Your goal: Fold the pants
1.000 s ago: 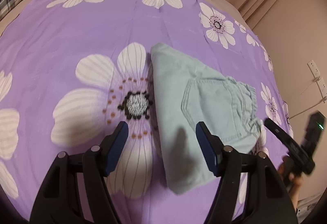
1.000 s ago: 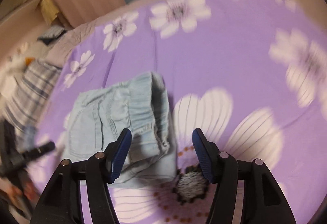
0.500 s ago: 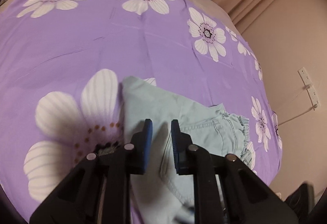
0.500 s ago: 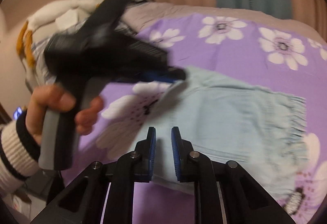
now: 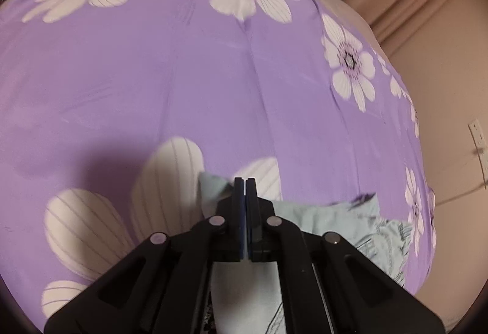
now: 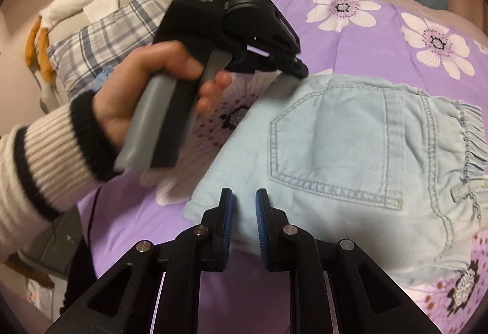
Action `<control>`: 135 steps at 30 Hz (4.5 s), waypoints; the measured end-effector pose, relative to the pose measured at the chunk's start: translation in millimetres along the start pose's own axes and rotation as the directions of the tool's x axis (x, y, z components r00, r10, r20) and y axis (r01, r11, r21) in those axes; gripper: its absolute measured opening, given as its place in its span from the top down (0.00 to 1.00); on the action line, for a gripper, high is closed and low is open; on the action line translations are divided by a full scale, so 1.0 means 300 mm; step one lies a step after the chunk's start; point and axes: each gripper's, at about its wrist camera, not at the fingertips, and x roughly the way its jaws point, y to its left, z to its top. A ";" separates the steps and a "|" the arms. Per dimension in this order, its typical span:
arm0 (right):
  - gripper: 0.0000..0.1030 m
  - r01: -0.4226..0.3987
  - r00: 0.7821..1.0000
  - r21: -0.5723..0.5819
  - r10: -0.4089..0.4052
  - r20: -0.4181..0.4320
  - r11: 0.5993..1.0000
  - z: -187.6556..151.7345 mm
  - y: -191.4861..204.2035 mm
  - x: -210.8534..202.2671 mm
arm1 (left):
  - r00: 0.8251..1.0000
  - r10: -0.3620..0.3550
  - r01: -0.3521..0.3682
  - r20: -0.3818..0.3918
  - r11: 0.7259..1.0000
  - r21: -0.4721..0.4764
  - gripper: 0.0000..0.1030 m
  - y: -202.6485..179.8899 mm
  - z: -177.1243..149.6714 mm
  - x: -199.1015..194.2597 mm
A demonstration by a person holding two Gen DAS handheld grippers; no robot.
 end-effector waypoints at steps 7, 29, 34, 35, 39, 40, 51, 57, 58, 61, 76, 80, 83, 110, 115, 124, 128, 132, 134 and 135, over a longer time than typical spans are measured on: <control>0.83 0.083 0.988 0.090 -0.094 0.125 0.992 0.006 -0.112 -0.179 | 1.000 0.006 -0.008 0.028 0.997 0.075 0.58 -0.004 -0.134 -0.144; 0.76 0.297 0.953 0.265 -0.304 -0.016 0.917 -0.083 -0.300 -0.239 | 0.997 -0.065 0.073 -0.053 0.982 0.175 0.67 -0.025 -0.613 -0.313; 0.34 0.194 0.972 0.378 -0.231 0.053 0.905 -0.135 -0.358 -0.325 | 0.987 -0.152 0.153 -0.043 0.988 0.012 0.44 0.050 -0.611 -0.354; 0.34 0.167 0.975 0.416 -0.213 0.065 0.894 -0.147 -0.386 -0.336 | 0.985 -0.165 0.164 -0.044 0.986 -0.020 0.44 0.063 -0.605 -0.350; 0.33 0.011 0.990 0.608 -0.093 0.104 0.794 -0.195 -0.522 -0.312 | 0.971 -0.230 0.223 -0.072 0.970 -0.097 0.43 0.074 -0.581 -0.321; 0.32 -0.036 0.991 0.652 -0.060 0.124 0.757 -0.210 -0.553 -0.298 | 0.961 -0.264 0.253 -0.082 0.959 -0.123 0.41 0.079 -0.577 -0.314; 0.32 -0.171 0.983 0.717 0.067 0.171 0.676 -0.159 -0.651 -0.167 | 0.943 -0.313 0.288 -0.115 0.938 -0.192 0.40 0.072 -0.499 -0.225; 0.32 -0.194 0.980 0.680 0.115 0.161 0.707 -0.119 -0.647 -0.127 | 0.942 -0.309 0.288 -0.134 0.945 -0.152 0.40 0.035 -0.442 -0.169; 0.32 -0.199 0.980 0.676 0.121 0.161 0.710 -0.116 -0.649 -0.122 | 0.941 -0.308 0.290 -0.137 0.947 -0.137 0.40 0.024 -0.430 -0.157; 0.32 -0.206 0.978 0.662 0.135 0.157 0.721 -0.103 -0.645 -0.106 | 0.939 -0.311 0.295 -0.146 0.948 -0.118 0.40 0.018 -0.412 -0.134; 0.32 -0.197 0.980 0.590 0.135 0.149 0.783 -0.070 -0.633 -0.078 | 0.938 -0.306 0.300 -0.163 0.952 -0.061 0.36 -0.048 -0.365 -0.059; 0.32 -0.170 0.984 0.577 0.109 0.140 0.799 -0.063 -0.616 -0.078 | 0.954 -0.259 0.255 -0.153 0.966 -0.046 0.40 -0.069 -0.367 -0.059; 0.38 -0.119 0.991 0.558 0.061 0.121 0.821 -0.054 -0.585 -0.081 | 0.972 -0.180 0.182 -0.149 0.983 0.001 0.51 -0.097 -0.372 -0.060; 0.56 0.248 0.951 0.265 -0.287 0.117 0.932 0.017 -0.232 -0.247 | 0.997 0.076 -0.066 -0.033 0.969 0.239 0.70 -0.277 -0.499 -0.260; 0.56 0.251 0.947 0.228 -0.287 0.145 0.941 0.009 -0.180 -0.291 | 0.997 0.082 -0.079 0.001 0.966 0.244 0.70 -0.286 -0.541 -0.352; 0.56 0.255 0.938 0.170 -0.286 0.194 0.952 0.011 -0.092 -0.355 | 0.995 0.085 -0.097 0.059 0.964 0.249 0.70 -0.310 -0.583 -0.467; 0.56 0.253 0.936 0.155 -0.282 0.212 0.955 0.010 -0.066 -0.373 | 0.993 0.083 -0.101 0.080 0.963 0.252 0.70 -0.311 -0.598 -0.508; 0.56 0.255 0.932 0.137 -0.281 0.228 0.957 0.009 -0.042 -0.387 | 0.991 0.087 -0.112 0.106 0.960 0.258 0.70 -0.312 -0.611 -0.543; 0.56 0.254 0.931 0.129 -0.279 0.235 0.958 0.013 -0.031 -0.392 | 0.989 0.088 -0.115 0.116 0.959 0.260 0.70 -0.308 -0.618 -0.562; 0.56 0.255 0.931 0.124 -0.278 0.238 0.959 0.014 -0.027 -0.394 | 0.989 0.088 -0.117 0.121 0.959 0.259 0.70 -0.307 -0.620 -0.571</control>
